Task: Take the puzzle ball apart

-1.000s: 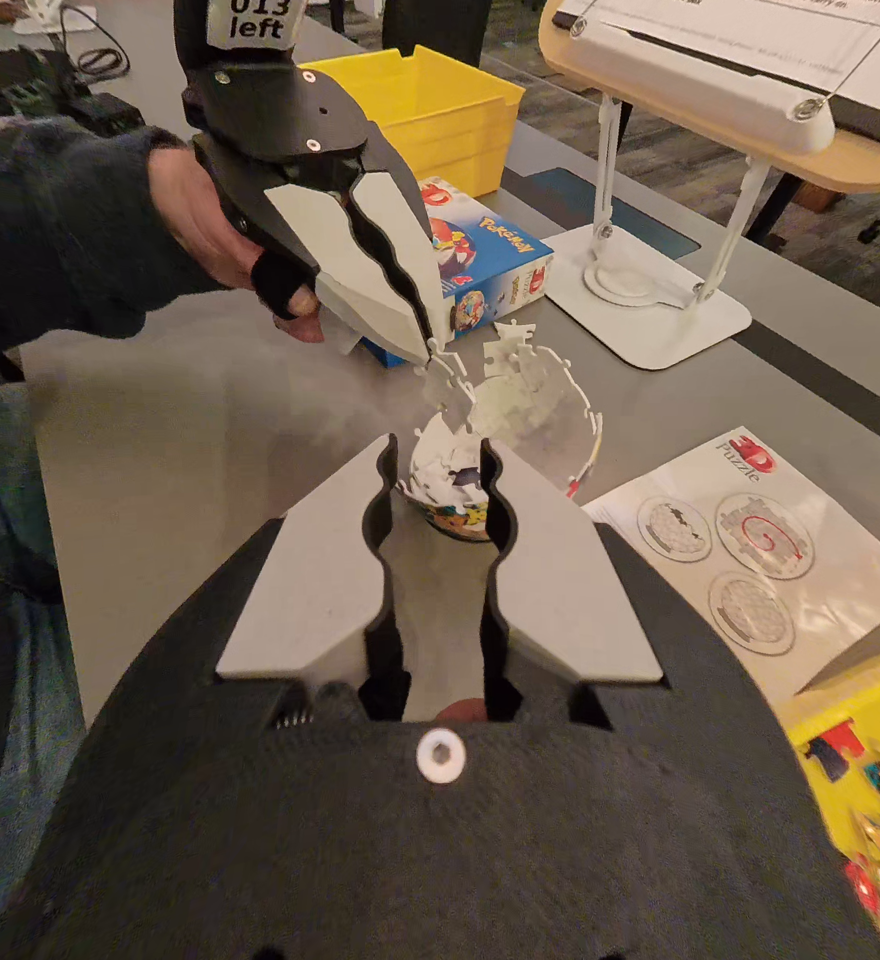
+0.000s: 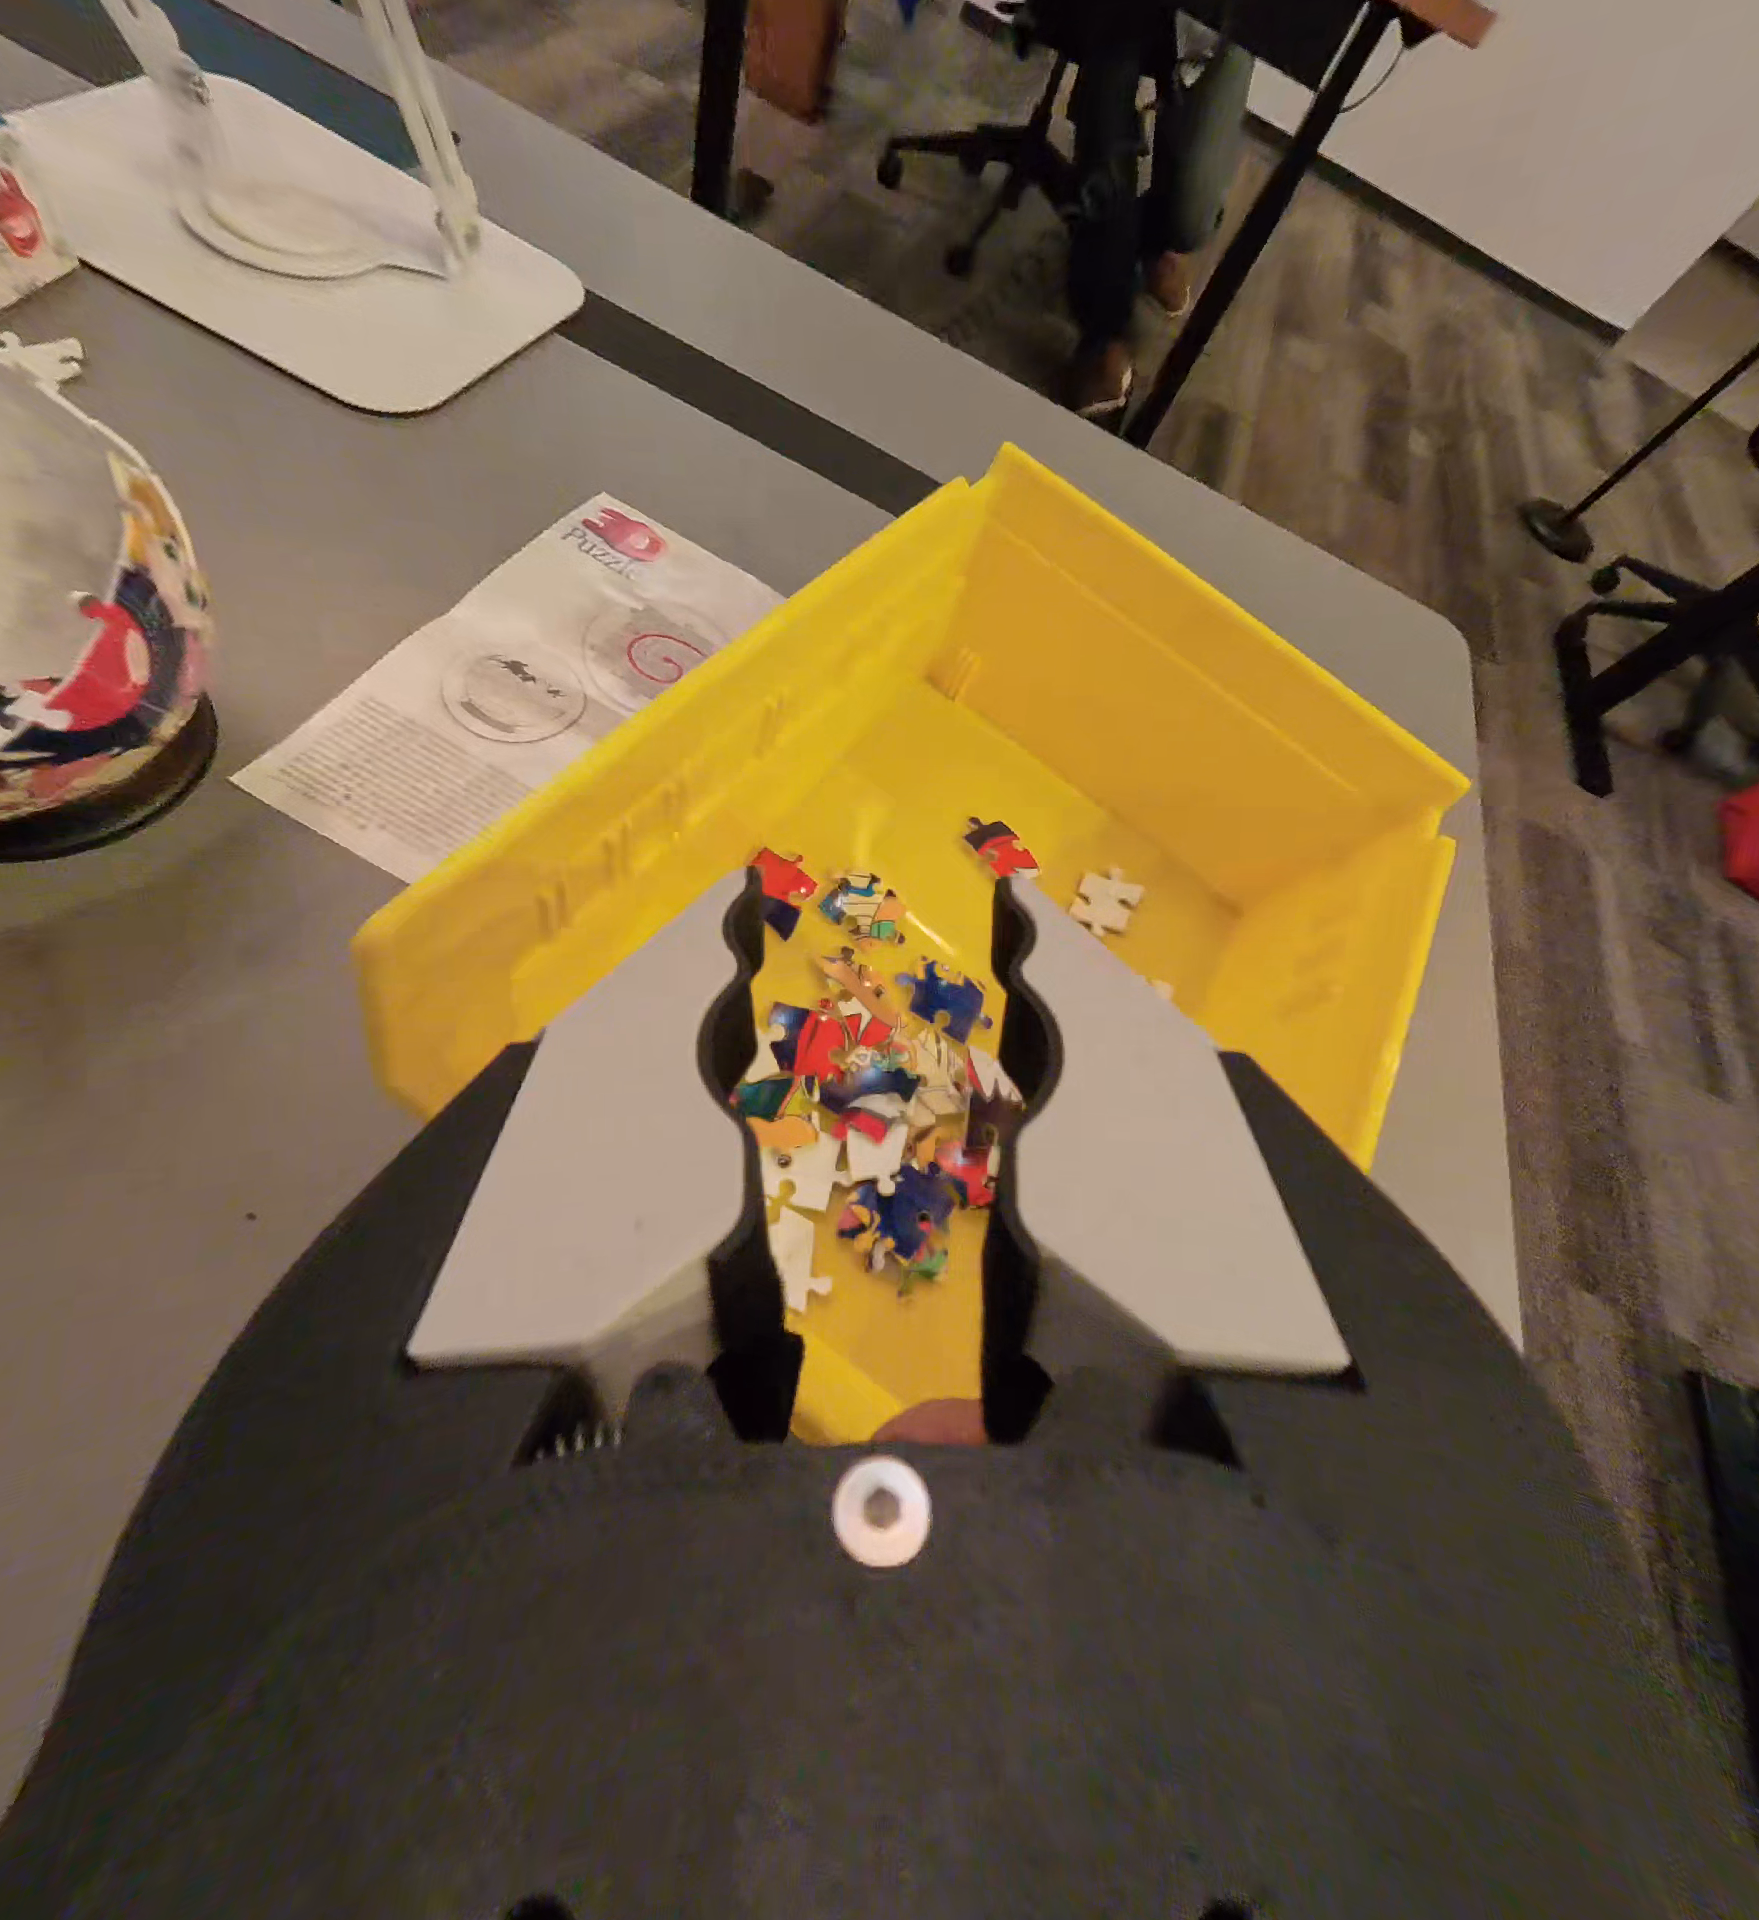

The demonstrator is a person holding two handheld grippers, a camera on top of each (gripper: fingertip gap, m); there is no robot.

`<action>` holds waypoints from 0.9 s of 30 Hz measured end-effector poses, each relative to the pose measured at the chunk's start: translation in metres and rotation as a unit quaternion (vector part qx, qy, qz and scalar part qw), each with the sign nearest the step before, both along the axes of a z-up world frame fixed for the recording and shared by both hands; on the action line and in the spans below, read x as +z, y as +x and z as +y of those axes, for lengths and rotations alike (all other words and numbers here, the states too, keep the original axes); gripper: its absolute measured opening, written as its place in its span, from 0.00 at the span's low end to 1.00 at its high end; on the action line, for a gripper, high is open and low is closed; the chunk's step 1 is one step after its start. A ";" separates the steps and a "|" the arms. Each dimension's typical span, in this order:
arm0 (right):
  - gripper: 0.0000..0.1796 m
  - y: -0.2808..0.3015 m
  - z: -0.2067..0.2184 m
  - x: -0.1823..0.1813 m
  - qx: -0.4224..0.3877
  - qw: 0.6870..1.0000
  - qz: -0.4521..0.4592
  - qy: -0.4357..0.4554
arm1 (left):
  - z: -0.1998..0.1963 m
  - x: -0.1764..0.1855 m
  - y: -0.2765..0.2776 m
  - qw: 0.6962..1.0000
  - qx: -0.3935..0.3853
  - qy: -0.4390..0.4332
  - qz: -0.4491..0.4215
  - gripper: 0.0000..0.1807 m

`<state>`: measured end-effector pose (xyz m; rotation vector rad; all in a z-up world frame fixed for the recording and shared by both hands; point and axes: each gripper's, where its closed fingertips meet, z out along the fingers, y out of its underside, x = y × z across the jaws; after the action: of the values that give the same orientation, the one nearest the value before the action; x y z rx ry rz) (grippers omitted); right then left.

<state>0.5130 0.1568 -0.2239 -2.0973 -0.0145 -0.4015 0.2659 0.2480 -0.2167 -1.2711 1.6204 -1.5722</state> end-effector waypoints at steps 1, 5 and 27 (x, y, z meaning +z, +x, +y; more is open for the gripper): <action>0.23 -0.007 -0.001 0.003 0.010 1.000 -0.001 -0.001 | -0.003 0.002 0.000 1.000 -0.001 -0.004 -0.004 0.01; 0.17 -0.102 0.019 0.019 0.167 0.983 0.072 0.036 | -0.015 0.005 0.005 1.000 -0.010 -0.011 -0.012 0.01; 0.23 0.011 0.002 -0.035 -0.017 0.997 0.026 -0.077 | 0.107 -0.033 -0.017 0.923 0.150 0.322 0.151 0.21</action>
<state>0.5244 0.1589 -0.2587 -2.2613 0.0228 -0.3766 0.2487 0.3552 -0.2497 -1.3329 1.8061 -0.5891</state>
